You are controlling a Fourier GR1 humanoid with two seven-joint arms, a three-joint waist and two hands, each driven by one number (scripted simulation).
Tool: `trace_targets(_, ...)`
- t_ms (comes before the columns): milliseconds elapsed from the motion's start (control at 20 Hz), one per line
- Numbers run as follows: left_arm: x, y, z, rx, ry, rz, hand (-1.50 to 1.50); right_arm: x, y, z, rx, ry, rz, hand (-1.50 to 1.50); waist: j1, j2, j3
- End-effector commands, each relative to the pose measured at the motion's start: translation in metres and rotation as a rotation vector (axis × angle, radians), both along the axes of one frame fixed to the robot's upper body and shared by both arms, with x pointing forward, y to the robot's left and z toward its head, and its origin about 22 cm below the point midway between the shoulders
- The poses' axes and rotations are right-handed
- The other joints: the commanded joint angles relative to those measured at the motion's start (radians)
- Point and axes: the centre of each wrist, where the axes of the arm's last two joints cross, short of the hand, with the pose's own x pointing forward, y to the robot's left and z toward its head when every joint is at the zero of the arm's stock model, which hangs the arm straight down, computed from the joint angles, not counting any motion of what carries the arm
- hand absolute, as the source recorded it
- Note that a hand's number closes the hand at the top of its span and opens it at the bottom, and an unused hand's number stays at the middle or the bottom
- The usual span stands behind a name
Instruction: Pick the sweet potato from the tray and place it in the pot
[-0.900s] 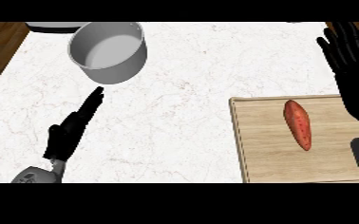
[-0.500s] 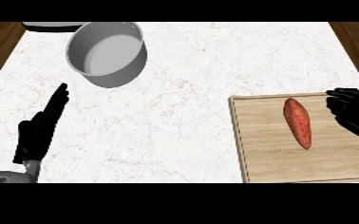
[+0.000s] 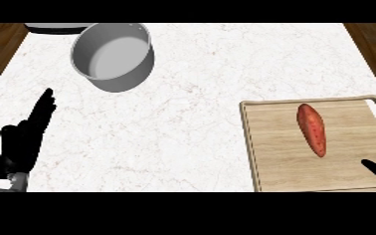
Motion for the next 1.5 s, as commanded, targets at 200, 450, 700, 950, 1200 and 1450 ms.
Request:
trace_targets(200,0.006,0.000,0.010,0.007,0.002,-0.007,0.00,0.026,-0.035,0.063,-0.037,0.182,0.192,-1.50,0.007,0.002,-0.002)
trace_targets(450,0.006,-0.005,0.011,0.019,0.003,-0.008,0.00,0.061,-0.040,0.097,-0.056,0.281,0.352,-1.50,0.016,0.003,-0.001)
trace_targets(700,0.002,-0.015,0.001,0.012,-0.018,-0.027,0.00,0.091,-0.025,0.104,-0.143,0.540,0.518,-1.50,0.042,0.008,-0.001)
trace_targets(950,0.012,-0.008,-0.001,-0.002,-0.004,-0.004,0.00,0.127,0.008,0.103,-0.135,0.660,0.685,-1.50,0.027,0.007,-0.002)
trace_targets(1200,-0.003,-0.016,0.000,0.005,0.007,-0.014,0.00,0.134,0.000,0.097,-0.097,0.714,0.739,-1.50,0.016,0.002,-0.001)
trace_targets(1450,0.000,0.006,0.007,0.010,0.003,-0.011,0.00,0.165,0.052,0.108,-0.160,0.760,0.742,-1.50,0.012,0.001,-0.002)
